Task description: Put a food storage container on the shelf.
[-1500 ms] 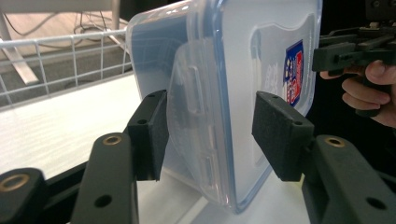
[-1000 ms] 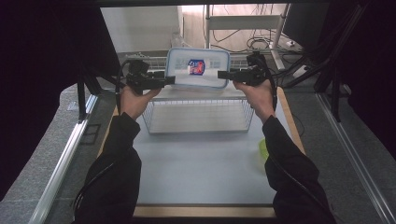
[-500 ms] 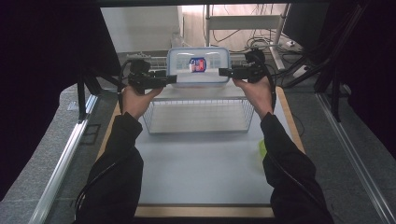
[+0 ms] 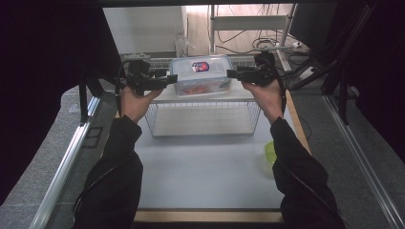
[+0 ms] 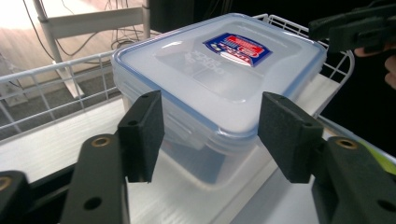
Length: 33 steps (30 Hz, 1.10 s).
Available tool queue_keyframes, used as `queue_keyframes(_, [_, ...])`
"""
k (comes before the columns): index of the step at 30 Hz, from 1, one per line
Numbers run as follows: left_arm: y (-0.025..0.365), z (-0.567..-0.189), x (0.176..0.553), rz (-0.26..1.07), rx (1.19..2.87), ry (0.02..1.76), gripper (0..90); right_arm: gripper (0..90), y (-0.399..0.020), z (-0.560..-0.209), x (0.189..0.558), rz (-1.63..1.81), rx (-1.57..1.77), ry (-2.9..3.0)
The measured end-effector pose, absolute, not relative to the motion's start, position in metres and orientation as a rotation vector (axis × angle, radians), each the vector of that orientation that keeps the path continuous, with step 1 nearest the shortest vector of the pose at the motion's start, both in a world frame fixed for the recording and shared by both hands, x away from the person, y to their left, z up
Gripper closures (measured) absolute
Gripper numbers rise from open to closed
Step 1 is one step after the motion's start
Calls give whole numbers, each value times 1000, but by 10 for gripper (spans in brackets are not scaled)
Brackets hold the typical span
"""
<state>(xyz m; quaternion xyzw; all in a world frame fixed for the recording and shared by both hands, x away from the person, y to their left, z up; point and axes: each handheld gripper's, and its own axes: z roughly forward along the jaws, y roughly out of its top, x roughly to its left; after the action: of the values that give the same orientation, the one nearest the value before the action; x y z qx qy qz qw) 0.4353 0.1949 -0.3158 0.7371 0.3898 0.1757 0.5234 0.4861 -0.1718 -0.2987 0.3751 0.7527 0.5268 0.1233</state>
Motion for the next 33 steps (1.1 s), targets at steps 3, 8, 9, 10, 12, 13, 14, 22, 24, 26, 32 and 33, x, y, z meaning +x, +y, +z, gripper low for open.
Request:
queue_keyframes(3, [199, -318, 421, 430, 1753, 922, 468, 522, -178, -298, 475, 1547, 1041, 2195])
queue_keyframes(8, [196, -334, 406, 328, 1773, 911, 774, 767, -180, -308, 454, 1498, 945, 2205])
queue_keyframes(9, [193, -338, 407, 310, 1794, 908, 812, 799, -178, -313, 453, 1470, 931, 2224])
queue_keyframes(10, [188, -341, 408, 310, 1815, 907, 828, 828, -175, -317, 453, 1447, 924, 2245])
queue_keyframes(12, [181, -346, 413, 340, 1844, 936, 844, 869, -170, -325, 455, 1410, 911, 2278])
queue_keyframes(13, [179, -347, 416, 342, 1841, 949, 845, 885, -167, -328, 457, 1400, 912, 2283])
queue_keyframes(14, [178, -348, 419, 348, 1836, 962, 845, 891, -165, -330, 459, 1397, 921, 2287])
queue_keyframes(22, [176, -346, 436, 392, 1821, 1013, 840, 894, -158, -332, 472, 1391, 944, 2264])
queue_keyframes(24, [176, -347, 437, 399, 1820, 1010, 841, 894, -157, -333, 472, 1396, 944, 2268])
queue_keyframes(26, [175, -347, 436, 410, 1819, 1010, 844, 894, -156, -333, 472, 1392, 937, 2266])
queue_keyframes(32, [171, -347, 427, 449, 1853, 974, 761, 811, -155, -333, 466, 1386, 915, 2265])
queue_keyframes(33, [171, -348, 424, 458, 1860, 965, 739, 785, -155, -333, 464, 1389, 911, 2268])
